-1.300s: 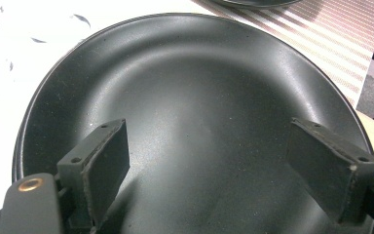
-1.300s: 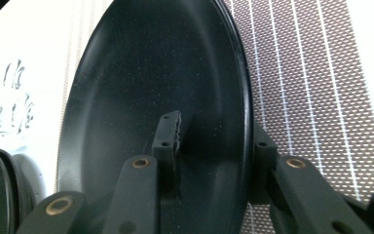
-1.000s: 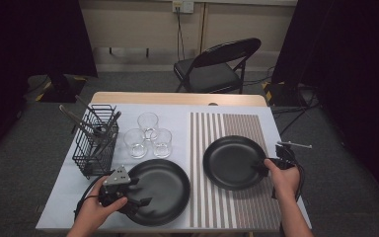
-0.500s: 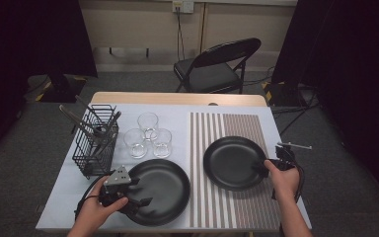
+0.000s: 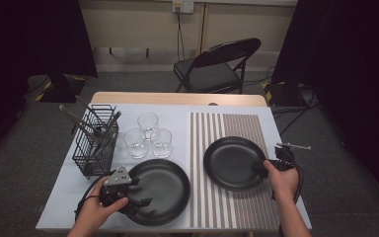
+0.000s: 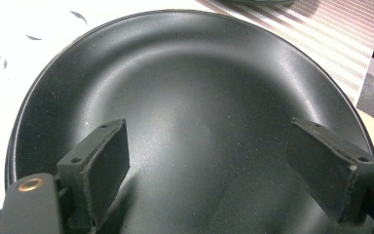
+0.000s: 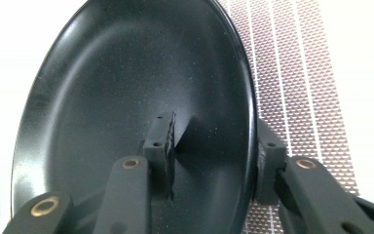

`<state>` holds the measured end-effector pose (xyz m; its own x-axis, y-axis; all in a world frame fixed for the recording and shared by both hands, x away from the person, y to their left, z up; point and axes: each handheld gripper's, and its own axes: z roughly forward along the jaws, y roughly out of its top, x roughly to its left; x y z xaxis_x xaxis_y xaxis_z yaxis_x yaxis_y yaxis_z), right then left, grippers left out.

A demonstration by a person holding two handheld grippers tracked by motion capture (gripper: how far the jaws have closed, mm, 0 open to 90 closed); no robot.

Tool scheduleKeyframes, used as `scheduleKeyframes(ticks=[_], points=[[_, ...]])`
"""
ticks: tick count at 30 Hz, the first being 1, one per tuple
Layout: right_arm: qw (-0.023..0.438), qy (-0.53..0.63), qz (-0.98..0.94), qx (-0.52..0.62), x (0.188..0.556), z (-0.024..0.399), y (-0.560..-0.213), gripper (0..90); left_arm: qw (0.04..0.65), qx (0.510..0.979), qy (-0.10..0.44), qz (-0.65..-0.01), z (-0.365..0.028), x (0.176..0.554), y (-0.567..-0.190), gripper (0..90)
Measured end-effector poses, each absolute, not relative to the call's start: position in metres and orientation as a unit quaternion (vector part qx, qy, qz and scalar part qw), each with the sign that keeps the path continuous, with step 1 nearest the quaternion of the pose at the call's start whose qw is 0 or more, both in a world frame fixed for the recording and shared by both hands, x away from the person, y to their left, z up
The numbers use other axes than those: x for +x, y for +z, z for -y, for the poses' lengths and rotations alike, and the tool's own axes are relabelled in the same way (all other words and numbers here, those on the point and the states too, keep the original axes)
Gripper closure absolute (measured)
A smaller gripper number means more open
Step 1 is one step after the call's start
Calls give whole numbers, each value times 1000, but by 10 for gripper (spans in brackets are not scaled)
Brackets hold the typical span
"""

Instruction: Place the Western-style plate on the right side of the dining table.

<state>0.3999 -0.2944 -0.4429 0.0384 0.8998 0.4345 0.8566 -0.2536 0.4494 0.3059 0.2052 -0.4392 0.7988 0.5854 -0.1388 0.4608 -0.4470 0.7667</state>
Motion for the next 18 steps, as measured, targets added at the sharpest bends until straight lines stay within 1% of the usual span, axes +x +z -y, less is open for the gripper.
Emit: scheduleKeyframes(ticks=[18], points=[[42, 318, -616, 719, 400, 293, -445, 580, 427, 847, 73, -308, -205, 306, -440, 160]])
